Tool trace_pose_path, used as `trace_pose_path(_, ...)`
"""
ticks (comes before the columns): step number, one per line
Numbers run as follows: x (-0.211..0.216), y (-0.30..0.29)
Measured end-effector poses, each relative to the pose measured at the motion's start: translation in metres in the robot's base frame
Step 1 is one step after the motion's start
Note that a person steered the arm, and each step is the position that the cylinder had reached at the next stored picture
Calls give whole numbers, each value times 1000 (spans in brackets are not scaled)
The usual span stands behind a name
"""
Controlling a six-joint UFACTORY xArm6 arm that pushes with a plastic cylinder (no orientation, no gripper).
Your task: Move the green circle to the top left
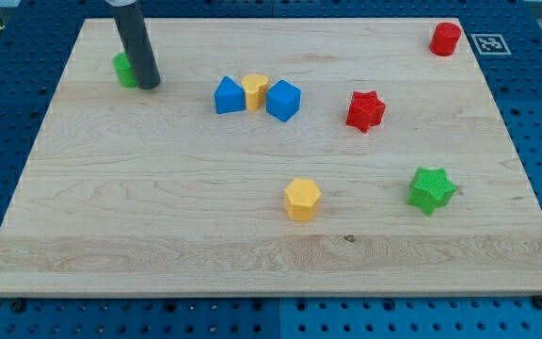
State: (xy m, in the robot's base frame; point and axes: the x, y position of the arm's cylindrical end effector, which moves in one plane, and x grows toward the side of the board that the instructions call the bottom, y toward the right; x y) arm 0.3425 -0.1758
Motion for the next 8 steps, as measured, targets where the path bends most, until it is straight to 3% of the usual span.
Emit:
trace_pose_path(1, 16, -16)
trace_pose_path(4, -56, -19)
trace_pose_path(7, -47, -40)
trace_pose_path(8, -66, -51)
